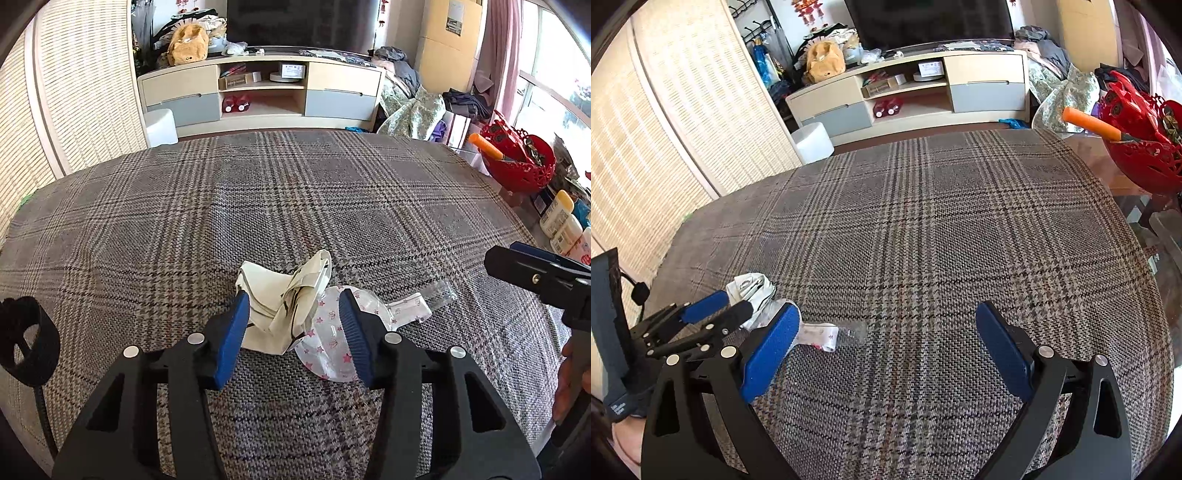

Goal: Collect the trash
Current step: 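Grasp the white tissue with the left tool while the right grasps the pink-starred lid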

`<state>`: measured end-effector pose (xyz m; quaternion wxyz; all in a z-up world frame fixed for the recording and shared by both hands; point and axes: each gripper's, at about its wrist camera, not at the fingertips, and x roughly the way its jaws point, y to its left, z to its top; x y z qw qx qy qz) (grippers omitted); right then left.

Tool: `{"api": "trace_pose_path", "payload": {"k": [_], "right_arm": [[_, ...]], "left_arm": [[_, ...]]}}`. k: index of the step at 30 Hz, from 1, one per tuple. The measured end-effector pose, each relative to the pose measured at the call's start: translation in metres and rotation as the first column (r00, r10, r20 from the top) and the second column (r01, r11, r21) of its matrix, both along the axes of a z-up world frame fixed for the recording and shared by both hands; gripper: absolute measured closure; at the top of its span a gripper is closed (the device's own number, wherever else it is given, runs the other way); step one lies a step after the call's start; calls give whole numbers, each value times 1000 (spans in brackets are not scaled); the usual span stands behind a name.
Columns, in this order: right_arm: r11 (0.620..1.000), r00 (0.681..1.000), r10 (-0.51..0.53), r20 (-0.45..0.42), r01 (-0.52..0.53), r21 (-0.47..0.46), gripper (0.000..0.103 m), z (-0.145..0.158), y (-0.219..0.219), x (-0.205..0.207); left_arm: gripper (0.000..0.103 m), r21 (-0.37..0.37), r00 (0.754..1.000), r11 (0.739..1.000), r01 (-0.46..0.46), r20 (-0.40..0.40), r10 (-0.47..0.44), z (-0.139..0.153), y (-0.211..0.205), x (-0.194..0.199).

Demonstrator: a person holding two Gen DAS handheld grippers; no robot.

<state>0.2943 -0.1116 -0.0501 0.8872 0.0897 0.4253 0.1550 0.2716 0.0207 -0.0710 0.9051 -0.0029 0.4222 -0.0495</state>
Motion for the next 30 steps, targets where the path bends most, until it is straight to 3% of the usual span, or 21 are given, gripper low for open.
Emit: {"api": "trace_pose_path", "payload": {"k": [3,5,6,9,14,18,22,30], "right_arm": [[1000,1000,15,3,-15,-7,7,-1,4,4],[999,999,32,1,-32,-8,7,-3,10,6],[999,999,43,-3,-43,-2,7,-4,13,7],[997,997,73,-9,-73,1,7,-8,26,10],[988,989,150,0,-150,-36,6,-11,58,10],[973,973,228,32,-227,-27,6,-6,83,6],[949,951,308,18,-305,-79,5,-11,110,2],[923,938,345,-34,-346,-168,6,-34,136,3]], "left_arm": [[63,10,1000,1000,2,-11,-2,-9,-2,8],[77,2,1000,1000,-3,-4,3,-11,0,12],[90,-5,1000,1000,-6,-4,6,-10,2,13],[95,-3,1000,1000,-25,11,25,-4,11,11],[97,50,996,995,-84,44,82,8,36,4],[97,52,992,991,-120,38,119,9,57,1],[97,44,989,988,-147,28,145,8,69,-2],[97,29,988,987,-155,19,155,10,80,-5]]}}
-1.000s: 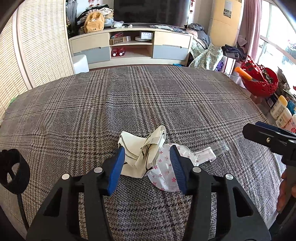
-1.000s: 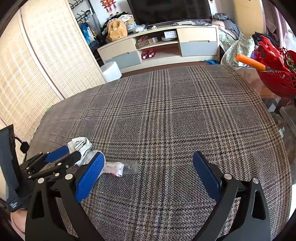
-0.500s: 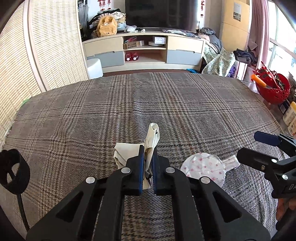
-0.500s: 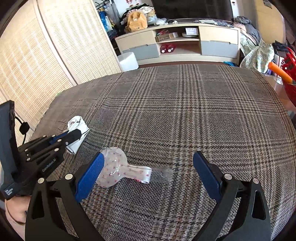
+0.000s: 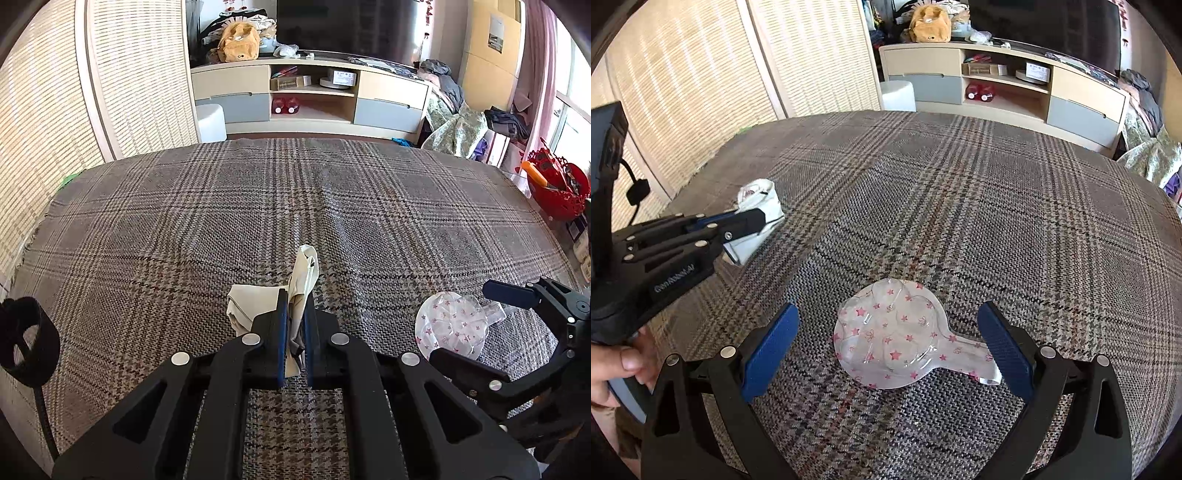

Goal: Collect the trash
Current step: 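Grasp the white tissue with the left tool while the right grasps the pink-starred lid, then carry the tissue and starred lid to the bin and open both tools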

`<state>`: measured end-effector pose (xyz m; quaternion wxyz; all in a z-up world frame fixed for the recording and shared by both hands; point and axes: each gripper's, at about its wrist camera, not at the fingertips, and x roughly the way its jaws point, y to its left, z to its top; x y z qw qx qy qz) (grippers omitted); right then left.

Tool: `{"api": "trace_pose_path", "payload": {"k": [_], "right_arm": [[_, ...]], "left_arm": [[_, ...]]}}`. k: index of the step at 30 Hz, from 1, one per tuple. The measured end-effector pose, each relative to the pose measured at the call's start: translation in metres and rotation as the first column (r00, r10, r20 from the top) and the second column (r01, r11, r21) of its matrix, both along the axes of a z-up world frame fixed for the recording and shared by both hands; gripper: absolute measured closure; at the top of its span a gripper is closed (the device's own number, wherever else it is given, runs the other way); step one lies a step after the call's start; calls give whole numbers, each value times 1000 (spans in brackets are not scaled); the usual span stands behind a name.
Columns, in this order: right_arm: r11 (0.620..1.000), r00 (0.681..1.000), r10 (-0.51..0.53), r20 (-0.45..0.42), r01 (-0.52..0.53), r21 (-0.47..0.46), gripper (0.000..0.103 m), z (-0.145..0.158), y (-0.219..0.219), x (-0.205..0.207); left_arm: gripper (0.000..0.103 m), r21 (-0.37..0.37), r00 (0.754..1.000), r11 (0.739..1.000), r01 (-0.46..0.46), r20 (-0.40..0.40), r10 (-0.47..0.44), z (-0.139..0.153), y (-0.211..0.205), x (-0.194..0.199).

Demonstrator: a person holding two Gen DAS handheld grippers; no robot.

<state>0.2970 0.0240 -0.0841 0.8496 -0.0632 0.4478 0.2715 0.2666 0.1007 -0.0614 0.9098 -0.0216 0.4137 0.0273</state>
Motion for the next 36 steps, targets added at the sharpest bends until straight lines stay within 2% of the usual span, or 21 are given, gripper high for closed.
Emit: {"api": "trace_pose_path", "payload": {"k": [1,2,4,5,6,12,19,21,27,36], "right_arm": [[1000,1000,-2,-9,2,-28,8,-6,3,1],[998,1000,-3,28,5,-60,9,-7,5,-1],[996,999,-8,51,13,-87,17,-8,7,-2],[996,998,-23,58,28,-86,22,-6,5,-2],[996,998,-35,55,40,-79,34,-4,3,-2],[996,998,-61,18,62,-59,35,2,-16,-10],[991,994,-105,24,106,-76,36,34,-47,-51],[990,992,-124,21,125,-67,36,43,-60,-68],[985,986,-166,20,166,-39,35,62,-91,-128],[977,978,-210,3,210,43,35,66,-131,-219]], "left_arm": [[97,-1,1000,1000,0,-1,0,0,1,0],[97,-2,1000,1000,0,-3,0,0,1,-1],[97,-2,1000,1000,1,-6,-1,-1,3,-3],[97,-3,1000,1000,2,-7,-2,-1,3,-4],[97,-4,1000,1000,2,-9,-2,-1,4,-3],[97,1,1000,1000,20,-12,-20,5,-5,-16],[97,7,998,998,69,-4,-69,26,-28,-55],[96,14,996,996,87,-4,-87,32,-38,-72],[96,-26,993,992,121,12,-121,48,-61,-135],[96,-82,987,984,161,0,-161,37,-85,-225]]}}
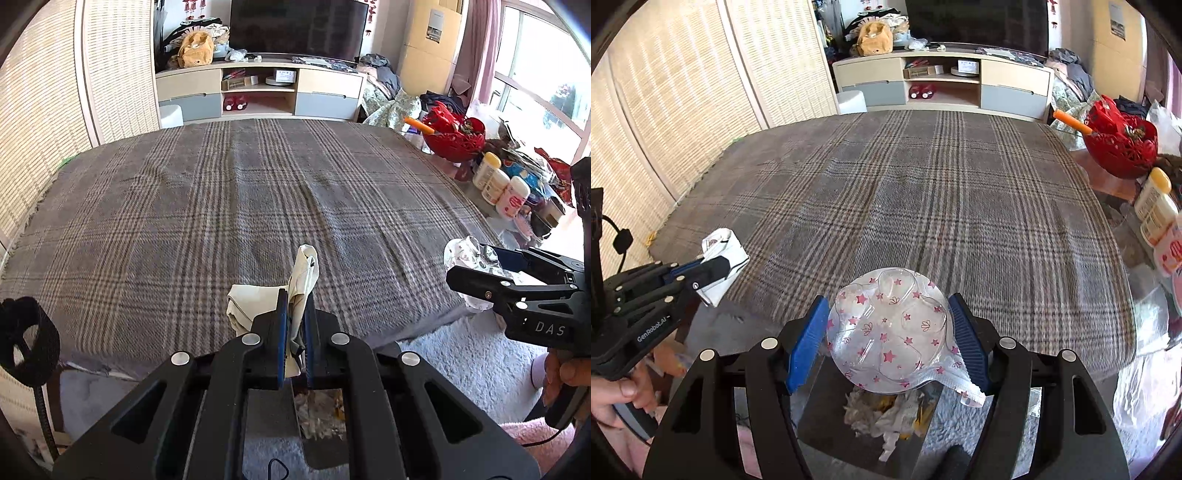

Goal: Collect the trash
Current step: 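Carry the tissue and starred lid to the bin and open both tools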

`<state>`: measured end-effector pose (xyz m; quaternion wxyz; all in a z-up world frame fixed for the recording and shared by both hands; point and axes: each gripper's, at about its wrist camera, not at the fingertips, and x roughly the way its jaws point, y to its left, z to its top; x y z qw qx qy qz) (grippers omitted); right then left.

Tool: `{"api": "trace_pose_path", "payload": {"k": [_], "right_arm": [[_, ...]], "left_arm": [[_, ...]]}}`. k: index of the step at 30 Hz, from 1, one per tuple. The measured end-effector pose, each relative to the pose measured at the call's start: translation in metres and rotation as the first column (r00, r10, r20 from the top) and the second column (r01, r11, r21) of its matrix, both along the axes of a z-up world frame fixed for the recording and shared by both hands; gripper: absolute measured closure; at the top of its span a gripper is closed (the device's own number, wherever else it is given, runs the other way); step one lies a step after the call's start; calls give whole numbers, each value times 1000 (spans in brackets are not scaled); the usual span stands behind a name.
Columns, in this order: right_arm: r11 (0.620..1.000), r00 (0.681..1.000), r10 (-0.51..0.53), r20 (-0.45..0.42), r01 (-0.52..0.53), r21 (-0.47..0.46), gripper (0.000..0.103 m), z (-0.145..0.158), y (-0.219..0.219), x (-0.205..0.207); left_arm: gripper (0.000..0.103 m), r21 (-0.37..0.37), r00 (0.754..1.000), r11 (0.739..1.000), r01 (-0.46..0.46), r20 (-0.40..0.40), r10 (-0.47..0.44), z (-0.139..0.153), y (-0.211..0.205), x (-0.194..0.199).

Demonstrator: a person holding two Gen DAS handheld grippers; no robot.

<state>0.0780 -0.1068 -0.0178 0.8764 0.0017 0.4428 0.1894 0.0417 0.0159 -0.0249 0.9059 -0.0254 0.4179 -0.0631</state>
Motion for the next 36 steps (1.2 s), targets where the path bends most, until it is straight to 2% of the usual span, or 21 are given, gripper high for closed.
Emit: {"api": "trace_pose_path", "payload": {"k": [7,17,24,30,36], "right_arm": [[998,999,-25,-44,28,49,35,-31,-20,-47],[993,984,-80,-162,93,78,34,-112,-31,-76],[982,977,-124,-174,146,123,34,-147,-31,-69],[982,962,-142,-233,166,90,34,-173,-24,-52],[982,955,-131,-265,161,94,33,-182,-19,-42]], "left_arm": [[97,-22,998,1000,22,-53,-23,-36,-20,-47],[96,-63,983,996,56,-174,-66,-111,-50,-88],[96,-85,958,994,65,-274,-86,-164,-59,-83],[96,-93,940,994,63,-329,-91,-185,-60,-68],[95,-95,935,993,68,-340,-96,-192,-61,-56]]}}
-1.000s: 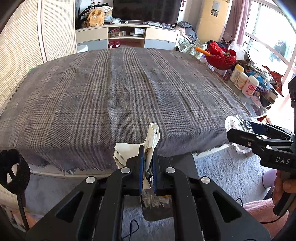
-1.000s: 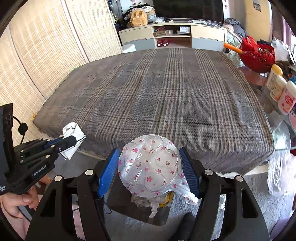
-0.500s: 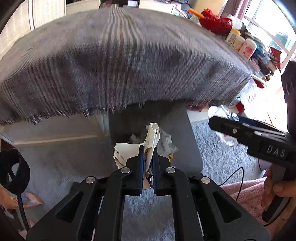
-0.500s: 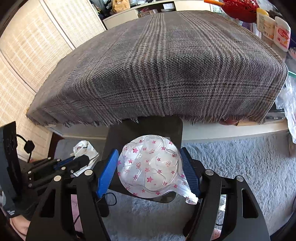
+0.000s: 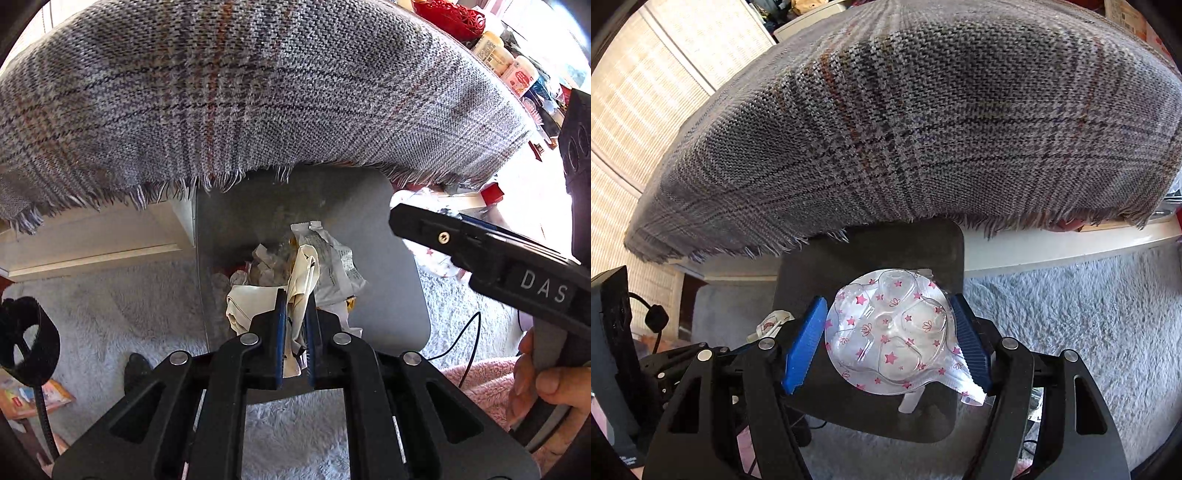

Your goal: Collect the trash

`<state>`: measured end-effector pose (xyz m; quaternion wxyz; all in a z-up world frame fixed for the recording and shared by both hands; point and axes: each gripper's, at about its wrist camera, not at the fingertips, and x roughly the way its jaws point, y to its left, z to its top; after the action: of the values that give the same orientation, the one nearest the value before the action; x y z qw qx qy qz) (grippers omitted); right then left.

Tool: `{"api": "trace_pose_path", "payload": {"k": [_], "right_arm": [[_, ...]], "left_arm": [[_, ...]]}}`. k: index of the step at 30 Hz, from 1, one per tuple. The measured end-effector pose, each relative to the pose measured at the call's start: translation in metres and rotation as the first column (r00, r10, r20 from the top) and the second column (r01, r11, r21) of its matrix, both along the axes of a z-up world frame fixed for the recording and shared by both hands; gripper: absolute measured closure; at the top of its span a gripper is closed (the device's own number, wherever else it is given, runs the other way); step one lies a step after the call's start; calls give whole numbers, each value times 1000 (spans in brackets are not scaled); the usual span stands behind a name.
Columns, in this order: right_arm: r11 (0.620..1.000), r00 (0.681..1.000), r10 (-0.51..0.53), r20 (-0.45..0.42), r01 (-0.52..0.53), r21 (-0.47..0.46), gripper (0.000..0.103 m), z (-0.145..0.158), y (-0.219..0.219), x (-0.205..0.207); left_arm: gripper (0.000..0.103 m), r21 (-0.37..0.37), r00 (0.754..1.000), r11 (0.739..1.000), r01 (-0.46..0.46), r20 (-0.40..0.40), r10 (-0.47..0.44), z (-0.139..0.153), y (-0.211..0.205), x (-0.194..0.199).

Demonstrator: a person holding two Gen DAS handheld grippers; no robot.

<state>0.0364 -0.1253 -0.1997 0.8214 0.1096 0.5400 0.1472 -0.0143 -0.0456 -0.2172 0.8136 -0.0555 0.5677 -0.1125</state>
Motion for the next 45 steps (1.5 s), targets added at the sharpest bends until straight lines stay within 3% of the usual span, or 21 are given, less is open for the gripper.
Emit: {"api": "trace_pose_path", "payload": {"k": [6,8,10,18,22,27,31,37,40,45], "right_arm": [[1000,999,0,-51,1,13,32,-7,5,8],[1000,999,-4,-52,5,9,31,-7,6,9],[1000,999,-11,-44,11,1,18,-5,8,9],[995,999,-43,24,45,-89,4,15,5,2],[992,993,-53,104,64,-112,3,42,-6,-5],[989,962,-76,263,106,-104,3,105,-23,-13],[985,904,-88,418,141,-98,3,161,-34,-13],[968,811,-125,571,226,-108,3,215,-52,-3],[961,770,-163,616,265,-76,3,231,-63,3],[956,703,-158,693,285,-71,3,234,-62,-2]], "left_arm": [[91,21,1000,1000,15,17,-15,1,-7,5],[85,22,1000,1000,19,16,-20,1,-9,5],[69,21,1000,1000,21,18,-22,2,-9,5],[30,25,999,999,-39,32,39,13,6,2],[9,21,996,998,-61,73,59,37,18,-1],[8,37,978,995,-94,190,85,90,35,3],[8,50,935,990,-130,339,105,149,49,7],[8,67,822,982,-178,558,111,228,65,9],[8,91,776,977,-192,624,95,246,65,16],[8,84,732,969,-234,671,119,255,78,16]]}}
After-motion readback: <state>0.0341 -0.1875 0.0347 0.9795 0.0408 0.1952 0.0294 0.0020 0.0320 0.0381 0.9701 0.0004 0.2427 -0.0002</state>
